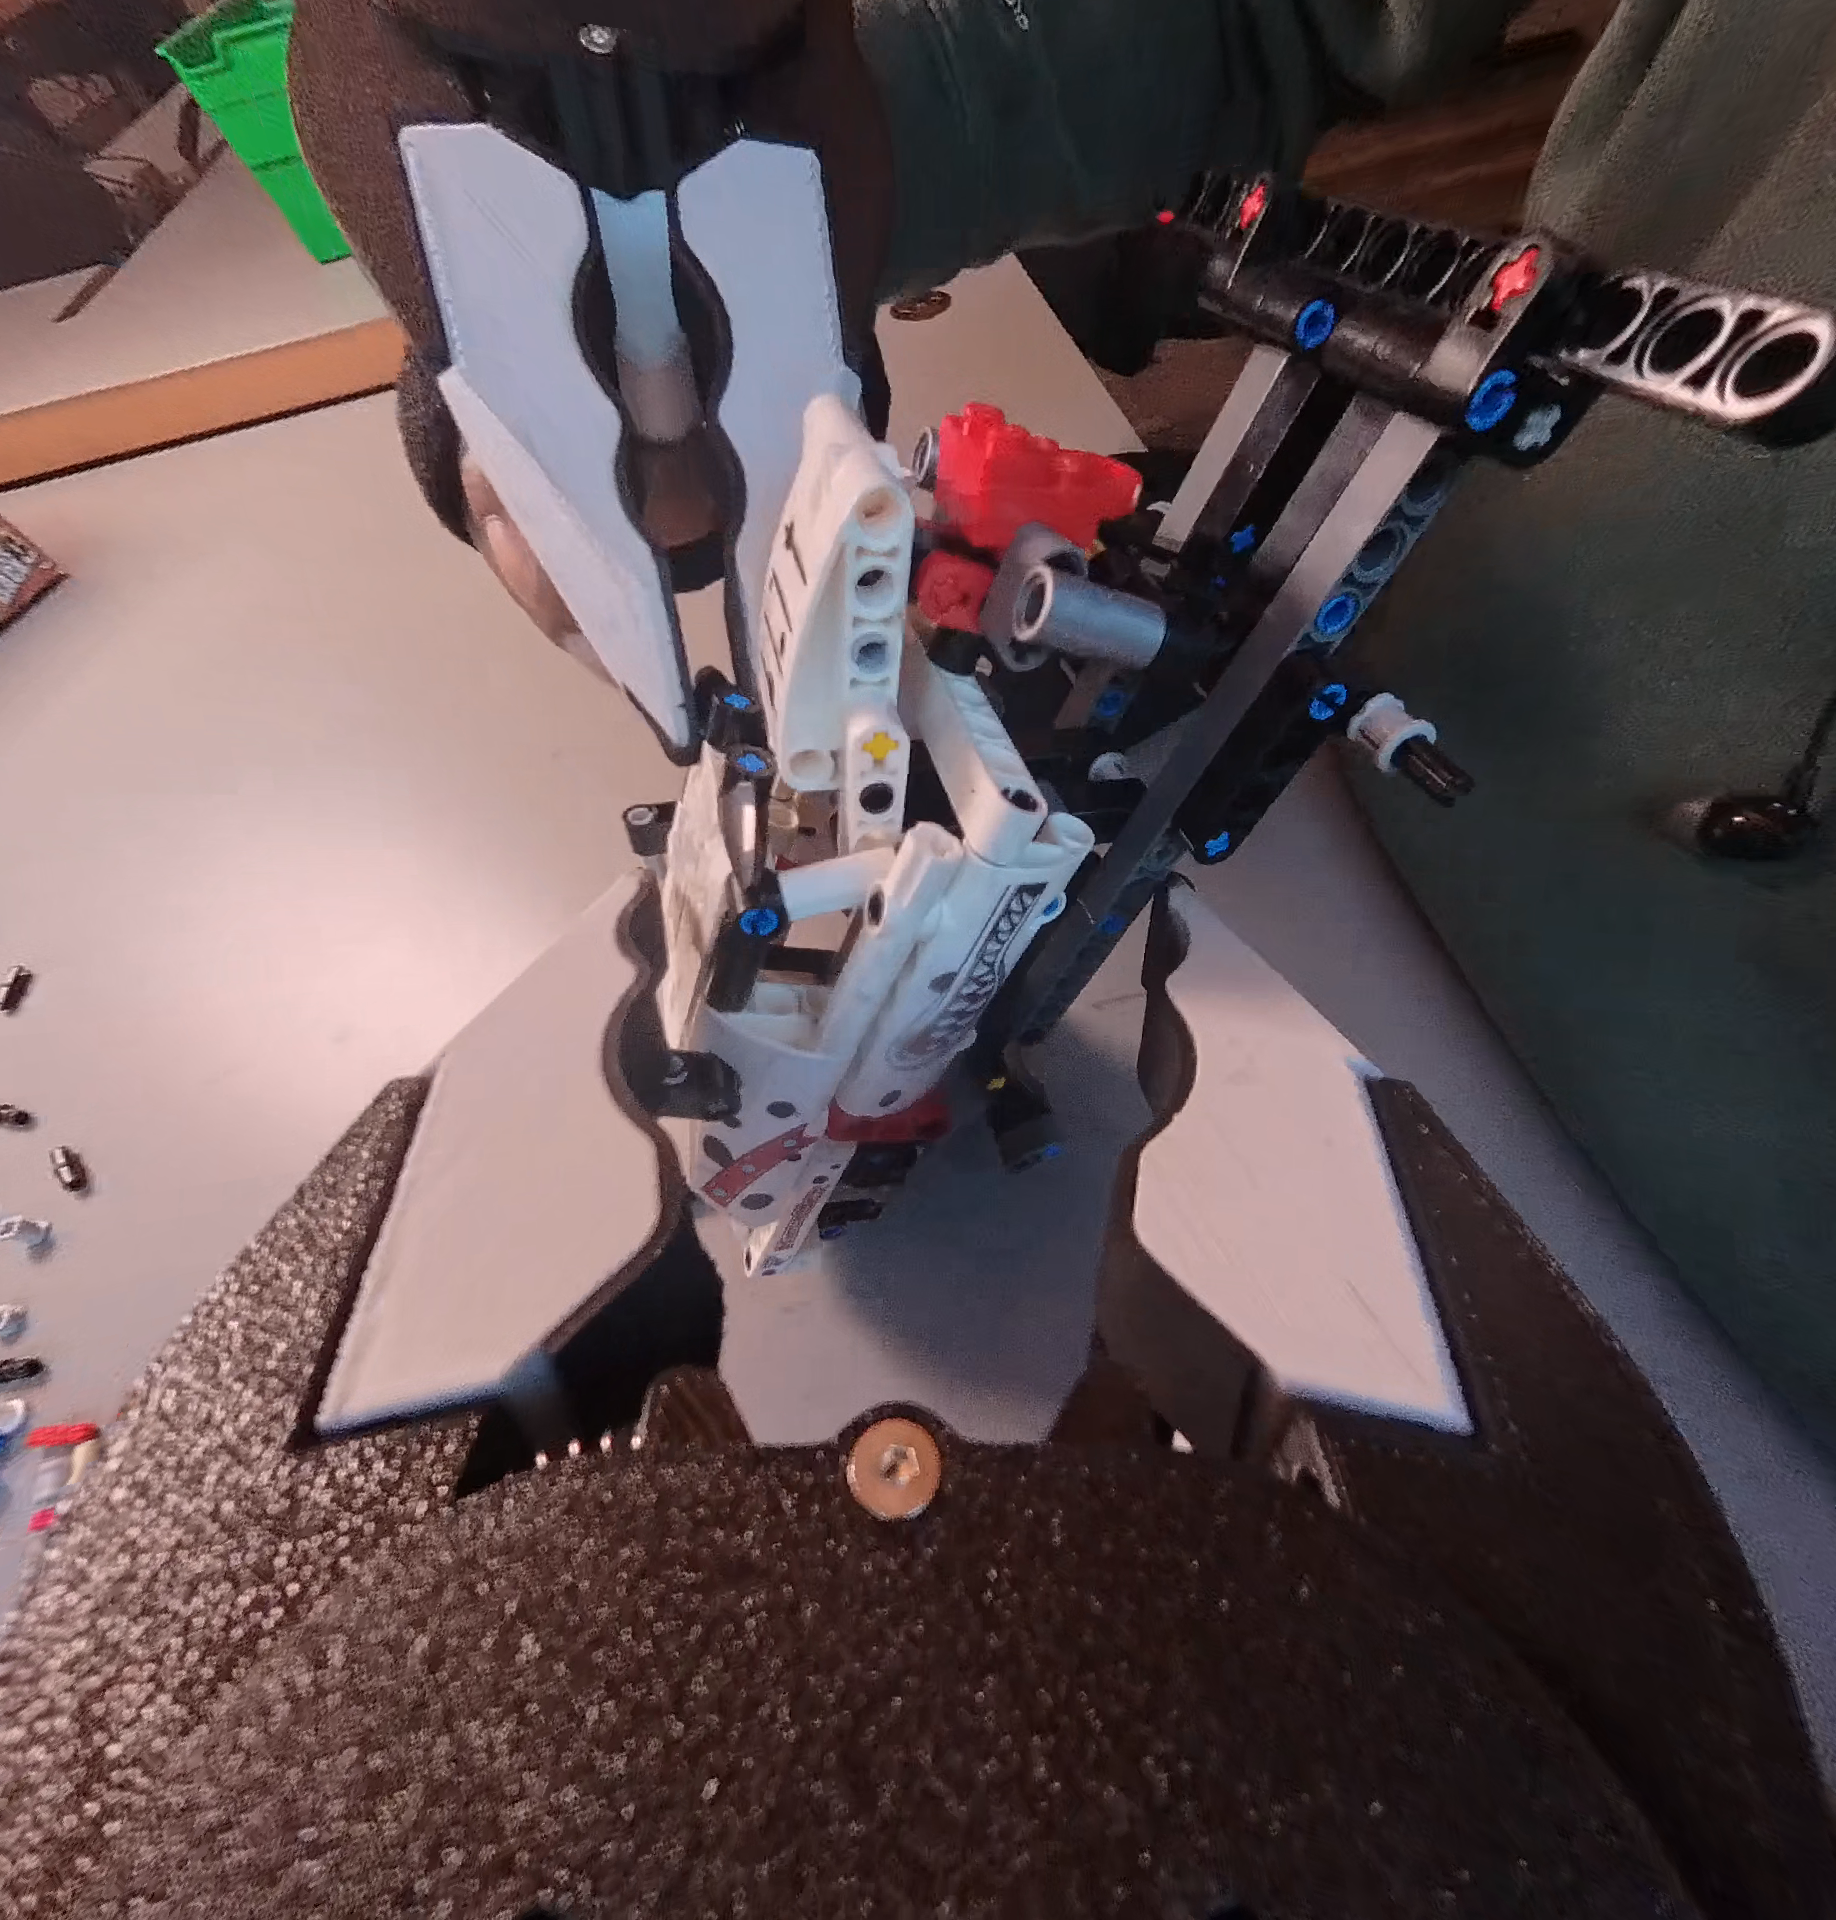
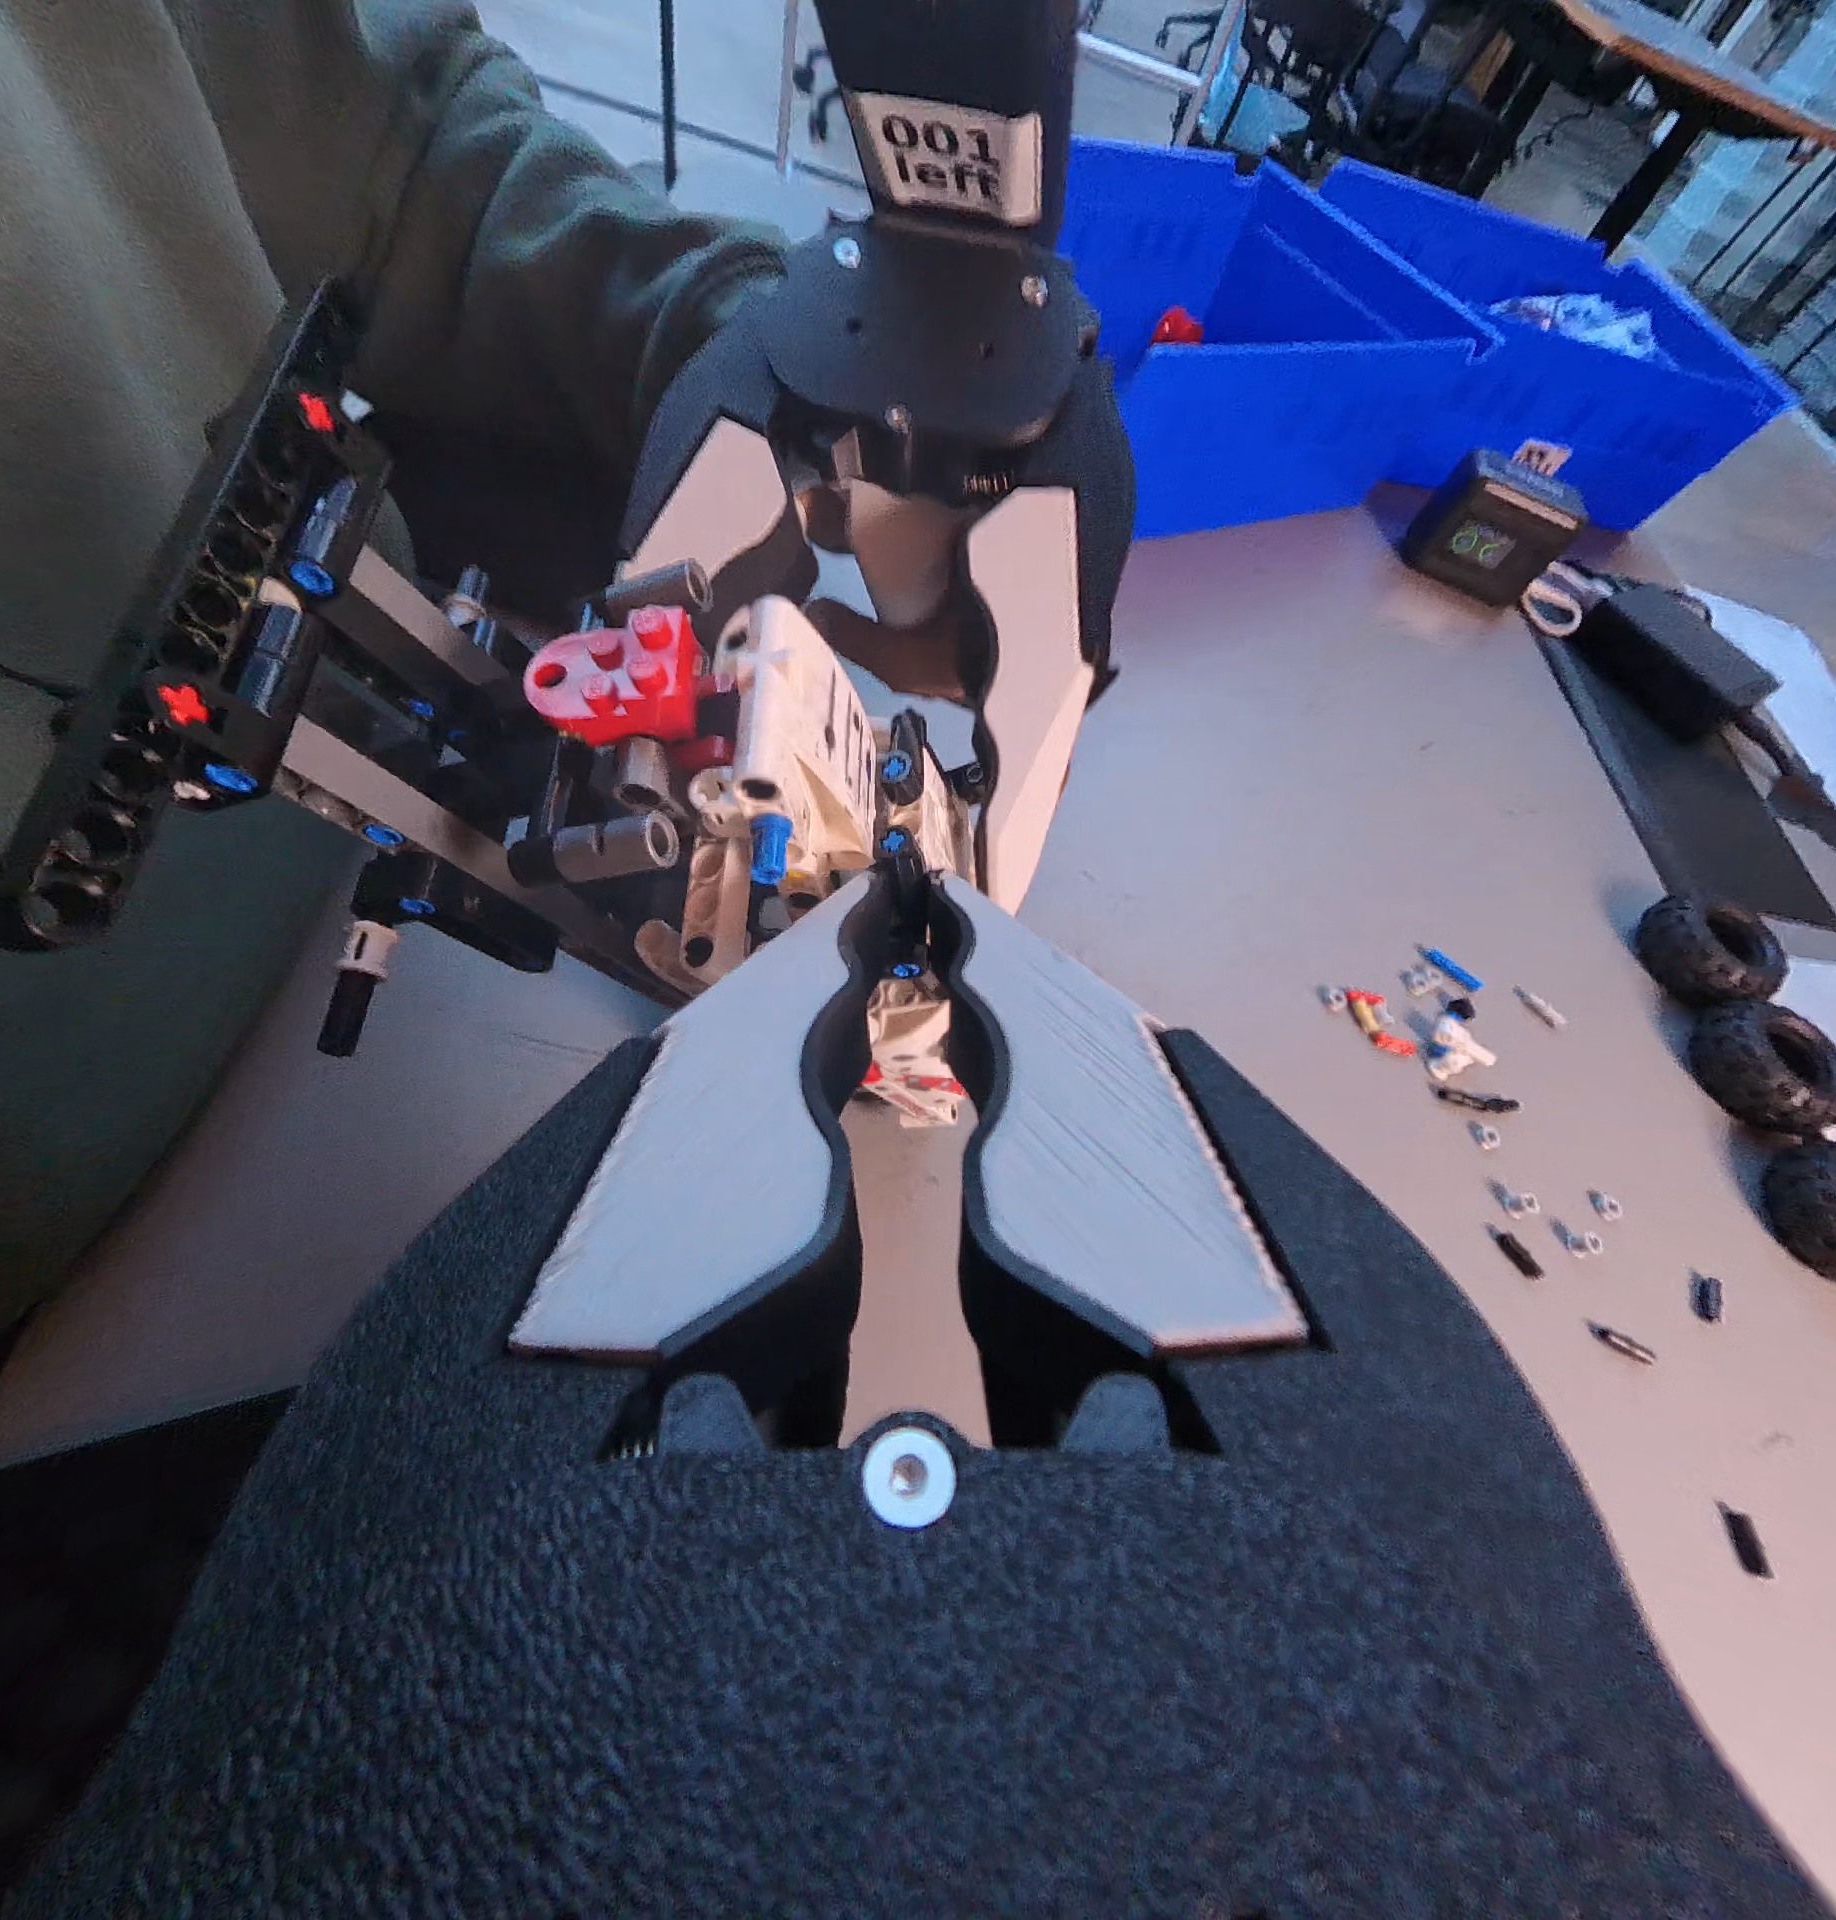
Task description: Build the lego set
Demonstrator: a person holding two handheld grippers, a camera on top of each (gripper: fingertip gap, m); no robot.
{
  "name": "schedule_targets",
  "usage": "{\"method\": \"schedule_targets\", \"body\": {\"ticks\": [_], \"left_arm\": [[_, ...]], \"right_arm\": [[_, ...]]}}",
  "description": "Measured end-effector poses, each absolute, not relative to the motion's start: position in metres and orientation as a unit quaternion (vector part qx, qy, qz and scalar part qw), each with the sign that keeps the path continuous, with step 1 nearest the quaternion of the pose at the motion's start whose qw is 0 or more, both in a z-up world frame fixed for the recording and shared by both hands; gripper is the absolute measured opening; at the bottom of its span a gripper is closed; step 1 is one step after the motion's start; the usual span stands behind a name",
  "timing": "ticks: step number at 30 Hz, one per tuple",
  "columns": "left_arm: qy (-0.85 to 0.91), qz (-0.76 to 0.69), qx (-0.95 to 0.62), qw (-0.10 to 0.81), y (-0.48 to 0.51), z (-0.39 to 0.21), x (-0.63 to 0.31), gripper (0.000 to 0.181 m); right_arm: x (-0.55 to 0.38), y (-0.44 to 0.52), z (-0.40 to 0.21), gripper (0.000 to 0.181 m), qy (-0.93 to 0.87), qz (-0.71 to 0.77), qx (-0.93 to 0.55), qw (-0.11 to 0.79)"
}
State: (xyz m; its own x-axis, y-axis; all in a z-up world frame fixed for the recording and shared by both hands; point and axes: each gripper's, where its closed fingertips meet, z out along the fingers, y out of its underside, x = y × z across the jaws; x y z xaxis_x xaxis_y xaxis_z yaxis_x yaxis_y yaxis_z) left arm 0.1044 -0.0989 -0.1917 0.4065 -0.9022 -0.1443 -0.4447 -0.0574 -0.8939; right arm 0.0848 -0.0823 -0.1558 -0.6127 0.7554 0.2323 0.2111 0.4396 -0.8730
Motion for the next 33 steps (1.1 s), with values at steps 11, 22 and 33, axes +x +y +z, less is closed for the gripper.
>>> {"method": "schedule_targets", "body": {"ticks": [11, 22, 33], "left_arm": [[0.494, -0.269, -0.687, 0.46, -0.106, -0.191, 0.109, 0.088], [0.453, -0.27, -0.684, 0.504, -0.107, -0.164, 0.086, 0.058], [0.503, -0.186, -0.667, 0.517, -0.108, -0.176, 0.106, 0.064]], "right_arm": [[0.091, -0.091, -0.151, 0.005, -0.804, 0.421, -0.254, 0.335], [0.086, -0.083, -0.152, 0.005, -0.759, 0.507, -0.286, 0.291], [0.09, -0.089, -0.153, 0.005, -0.771, 0.493, -0.287, 0.283]]}}
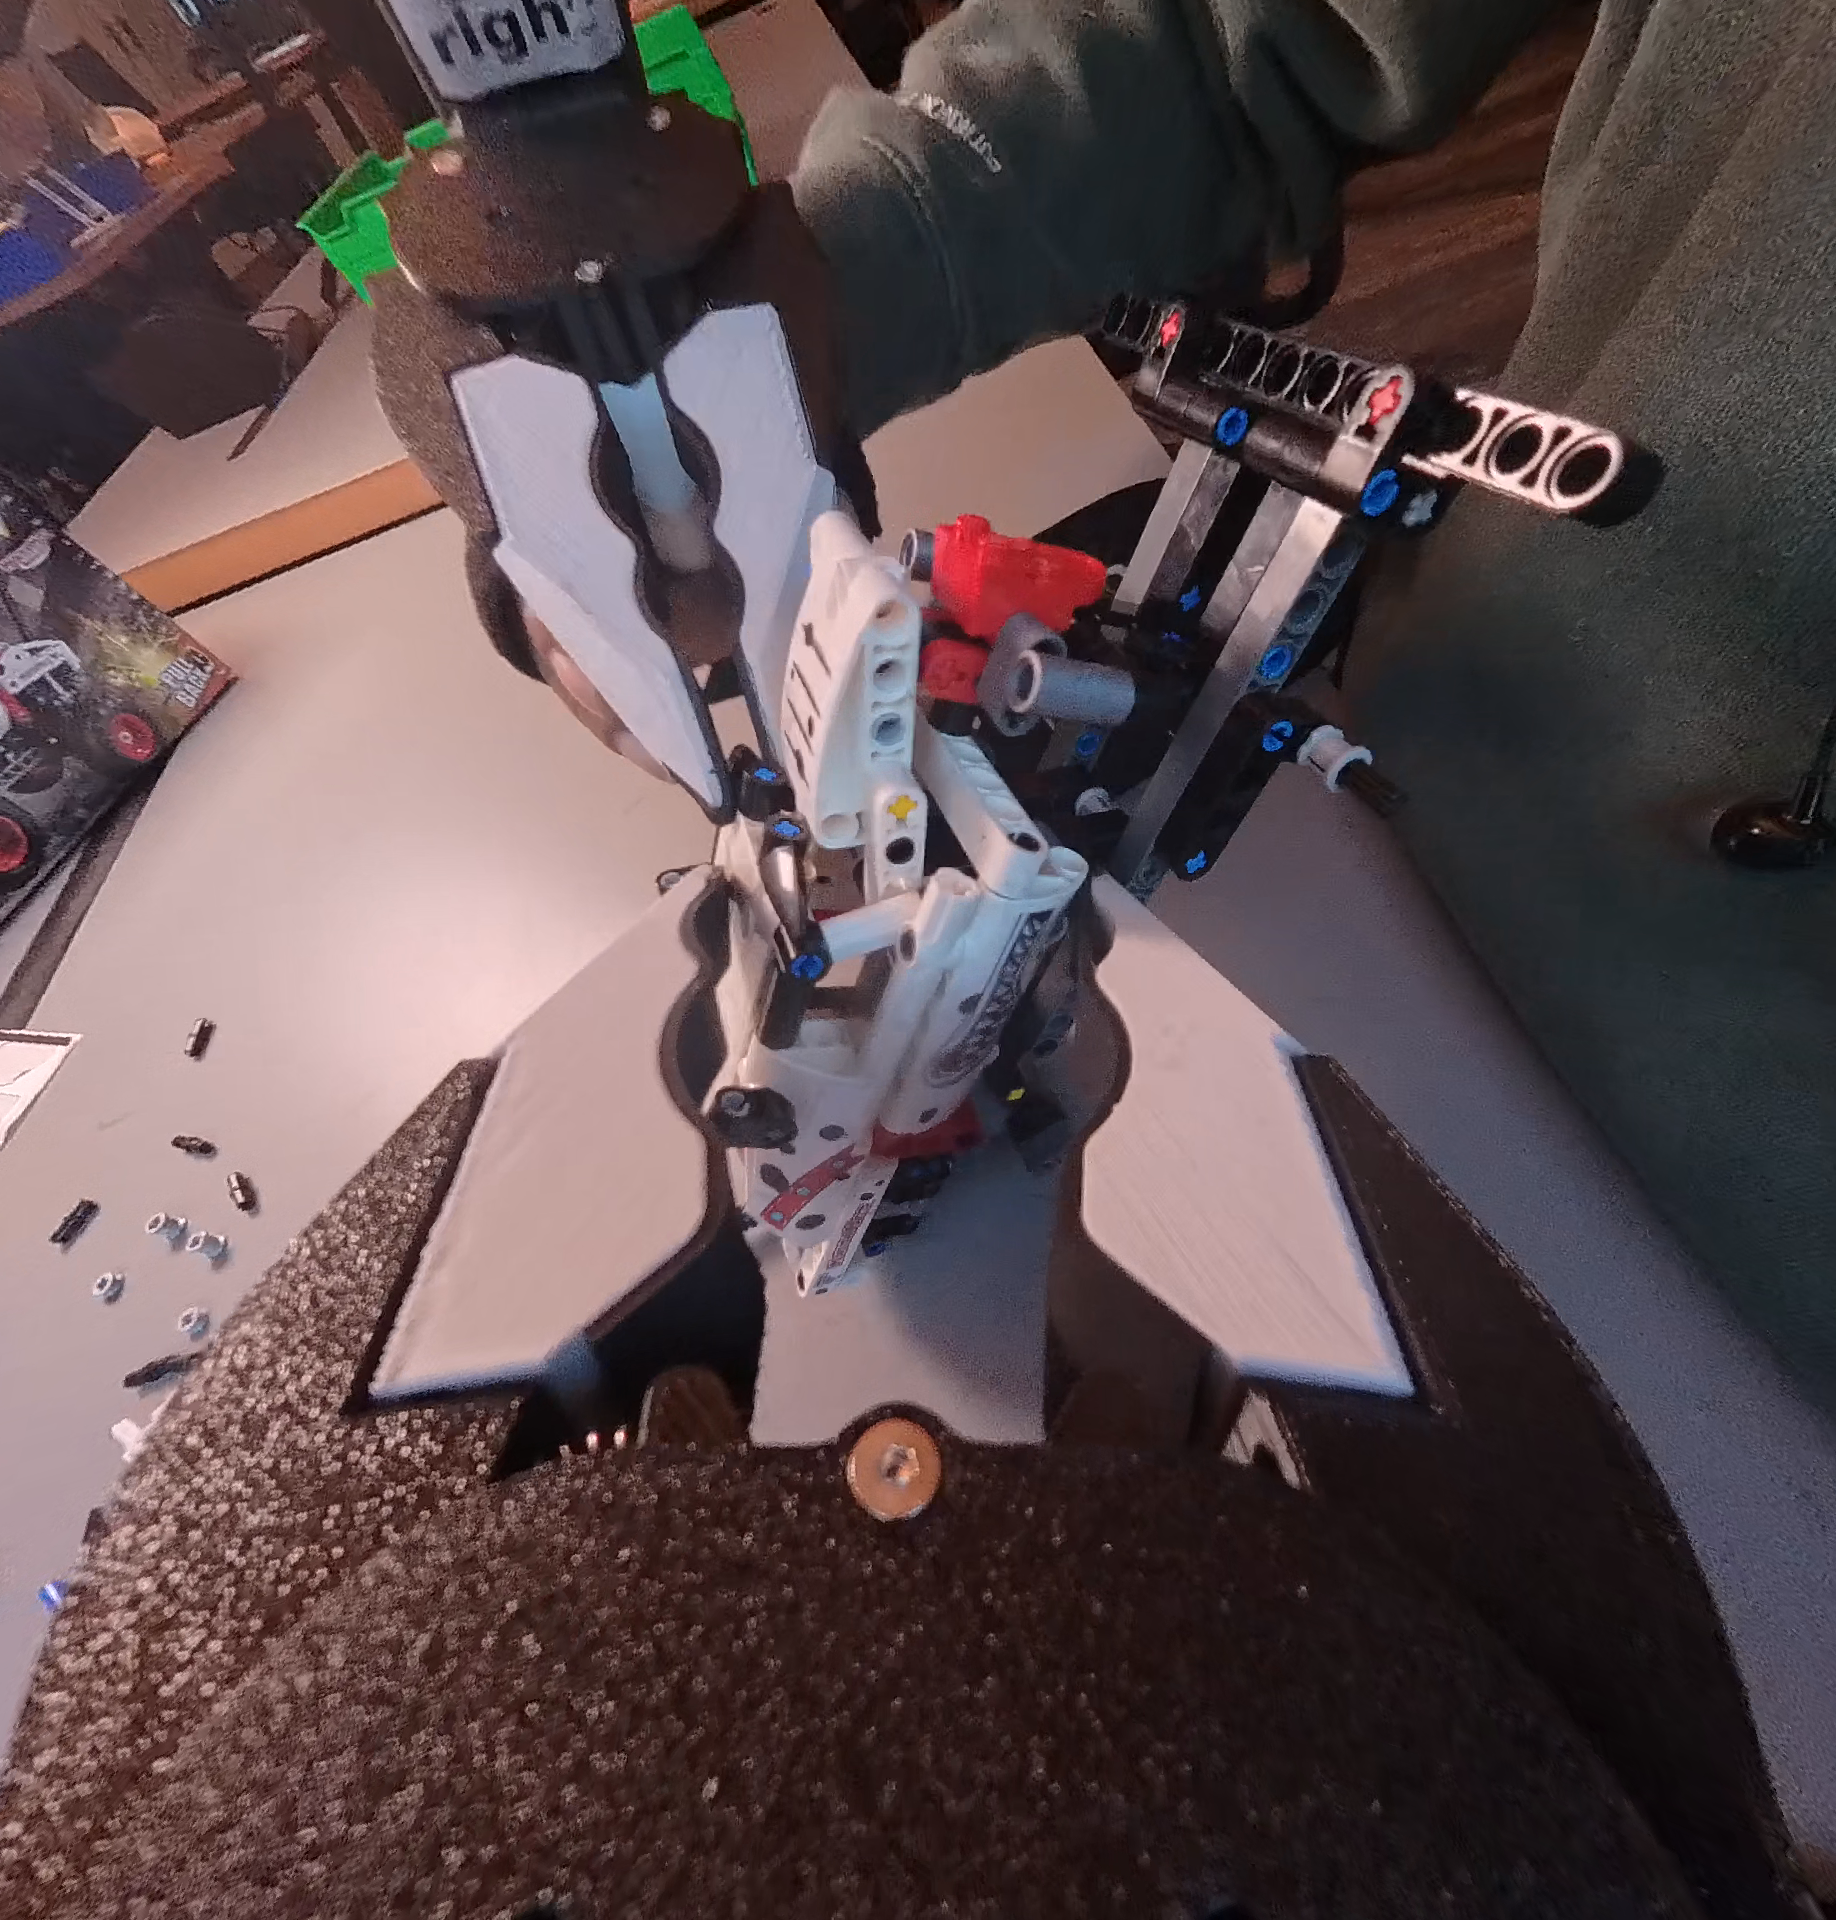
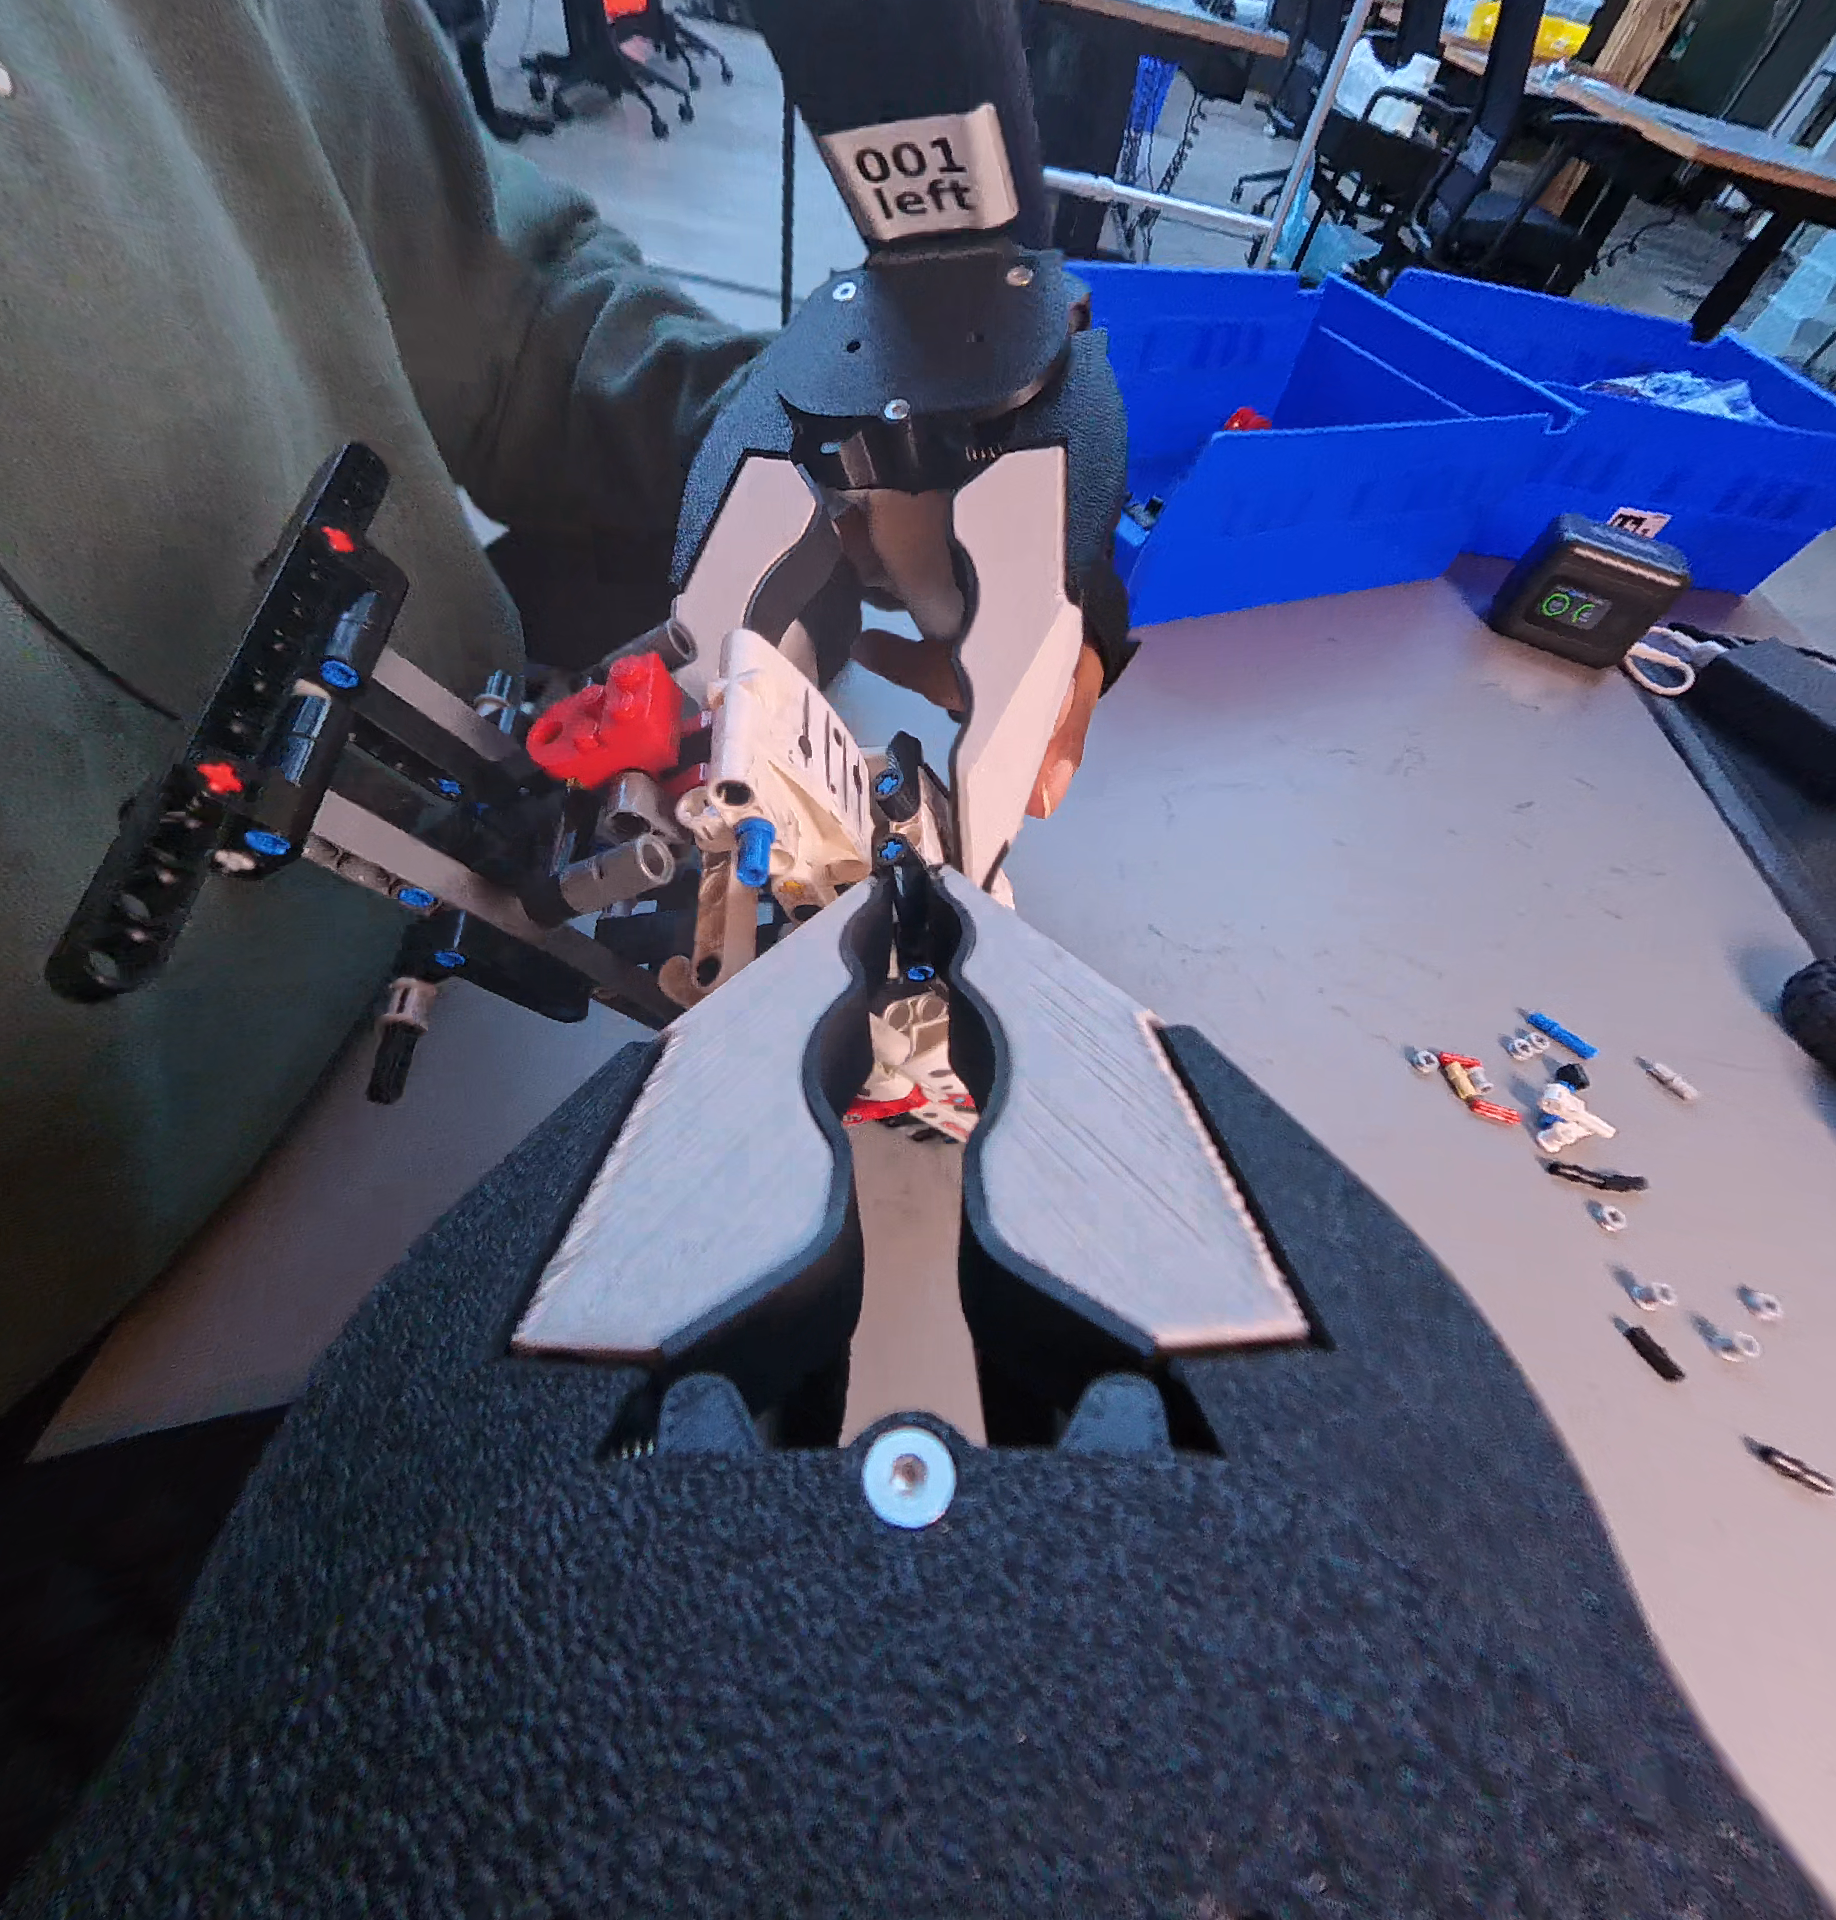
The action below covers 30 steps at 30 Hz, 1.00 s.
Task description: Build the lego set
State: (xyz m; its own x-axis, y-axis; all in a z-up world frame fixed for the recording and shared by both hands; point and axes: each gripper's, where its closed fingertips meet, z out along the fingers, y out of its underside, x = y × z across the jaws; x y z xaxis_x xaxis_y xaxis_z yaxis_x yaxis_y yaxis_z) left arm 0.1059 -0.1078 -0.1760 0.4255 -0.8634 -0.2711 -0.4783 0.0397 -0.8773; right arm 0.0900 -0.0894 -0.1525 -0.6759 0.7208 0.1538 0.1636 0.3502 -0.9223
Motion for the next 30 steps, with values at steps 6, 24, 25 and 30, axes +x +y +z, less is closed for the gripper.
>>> {"method": "schedule_targets", "body": {"ticks": [6, 24, 25, 30], "left_arm": [[0.526, -0.173, -0.66, 0.508, -0.113, -0.178, 0.109, 0.065], [0.507, -0.291, -0.631, 0.51, -0.141, -0.174, 0.107, 0.057], [0.507, -0.292, -0.632, 0.508, -0.141, -0.176, 0.109, 0.056], [0.496, -0.273, -0.669, 0.482, -0.134, -0.19, 0.101, 0.051]], "right_arm": [[0.095, -0.095, -0.154, 0.004, -0.826, 0.392, -0.236, 0.33], [0.101, -0.118, -0.139, 0.001, -0.746, 0.544, -0.244, 0.298], [0.1, -0.117, -0.135, 0.002, -0.73, 0.56, -0.249, 0.301], [0.103, -0.118, -0.095, 0.004, -0.659, 0.646, -0.238, 0.304]]}}
